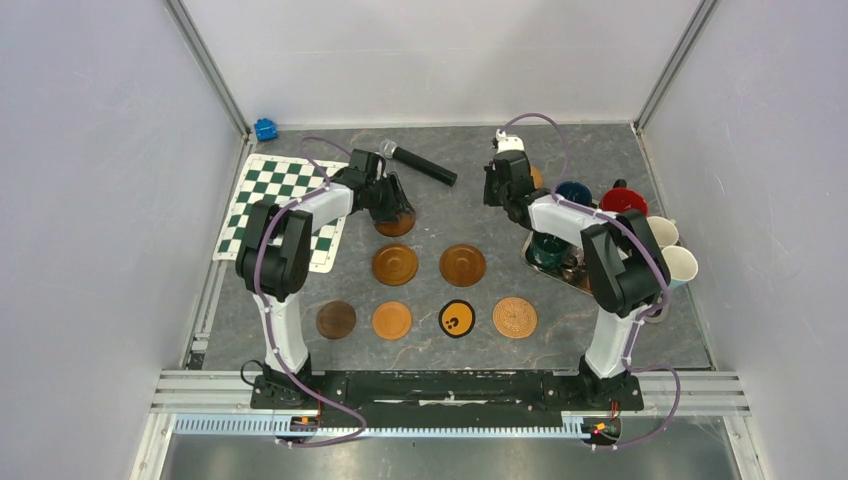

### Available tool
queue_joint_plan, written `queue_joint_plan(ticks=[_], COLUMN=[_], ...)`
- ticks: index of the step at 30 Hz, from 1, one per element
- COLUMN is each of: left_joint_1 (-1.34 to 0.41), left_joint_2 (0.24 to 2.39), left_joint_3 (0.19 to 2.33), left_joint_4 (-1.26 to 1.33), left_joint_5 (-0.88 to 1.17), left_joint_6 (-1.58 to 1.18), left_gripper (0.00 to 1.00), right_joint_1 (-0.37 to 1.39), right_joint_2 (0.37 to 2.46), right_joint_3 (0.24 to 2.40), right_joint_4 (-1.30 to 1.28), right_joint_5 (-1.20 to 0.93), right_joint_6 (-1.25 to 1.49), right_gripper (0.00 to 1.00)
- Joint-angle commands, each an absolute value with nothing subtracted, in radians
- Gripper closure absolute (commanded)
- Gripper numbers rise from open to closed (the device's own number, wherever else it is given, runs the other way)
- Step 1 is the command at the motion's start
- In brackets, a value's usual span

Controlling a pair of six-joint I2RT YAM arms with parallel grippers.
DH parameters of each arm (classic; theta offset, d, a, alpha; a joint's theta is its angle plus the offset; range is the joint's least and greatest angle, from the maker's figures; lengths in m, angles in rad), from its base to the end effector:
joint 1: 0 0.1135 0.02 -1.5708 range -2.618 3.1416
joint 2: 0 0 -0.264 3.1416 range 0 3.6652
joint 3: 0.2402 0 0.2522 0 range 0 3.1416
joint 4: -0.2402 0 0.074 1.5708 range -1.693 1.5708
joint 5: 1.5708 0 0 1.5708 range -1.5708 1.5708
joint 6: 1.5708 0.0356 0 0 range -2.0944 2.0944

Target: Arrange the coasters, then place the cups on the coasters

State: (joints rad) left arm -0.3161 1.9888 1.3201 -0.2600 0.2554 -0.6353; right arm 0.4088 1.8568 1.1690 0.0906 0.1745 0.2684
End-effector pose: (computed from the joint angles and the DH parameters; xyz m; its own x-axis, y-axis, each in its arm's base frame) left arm 0.3978 -0.1396 0.1631 -0.8765 -0.3174 -0.3620 -0.0938 0.8501 -0.5182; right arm 0.3805 0.1581 0.1963 -0.5664 0.0393 -0.8232 -0.1136 0.9856 0.1252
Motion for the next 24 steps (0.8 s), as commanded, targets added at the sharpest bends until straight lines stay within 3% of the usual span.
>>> queue_joint_plan(ticks=[1,8,19,24], left_joint_1=[-0.317,-0.317,-0.319,-0.319], left_joint_2=[1.889,1.637,1.154,1.092], left_joint_3=[1.387,1.430,1.004,0.984], left_joint_4=[-0.276,-0.518,-0.528,-0.556], left_joint_5=[0.383,0.384,0.295,0.241], left_joint_6=[-0.594,-0.417,-0.330,-0.298], left_gripper=[0.40,0.37,0.32,0.32], right_joint_1=[0.376,0.341,0.292,0.288], right_joint_2=[1.907,2.014,2.139,2.168], right_joint_3=[1.257,1.400,1.571,1.586], right_joint_4=[0.122,0.101,-0.035,-0.051], right_joint_5=[0.233,0.319,0.478,0.488], right_joint_6=[0.270,0.297,0.253,0.270], right_gripper=[1.00,1.00,1.00,1.00])
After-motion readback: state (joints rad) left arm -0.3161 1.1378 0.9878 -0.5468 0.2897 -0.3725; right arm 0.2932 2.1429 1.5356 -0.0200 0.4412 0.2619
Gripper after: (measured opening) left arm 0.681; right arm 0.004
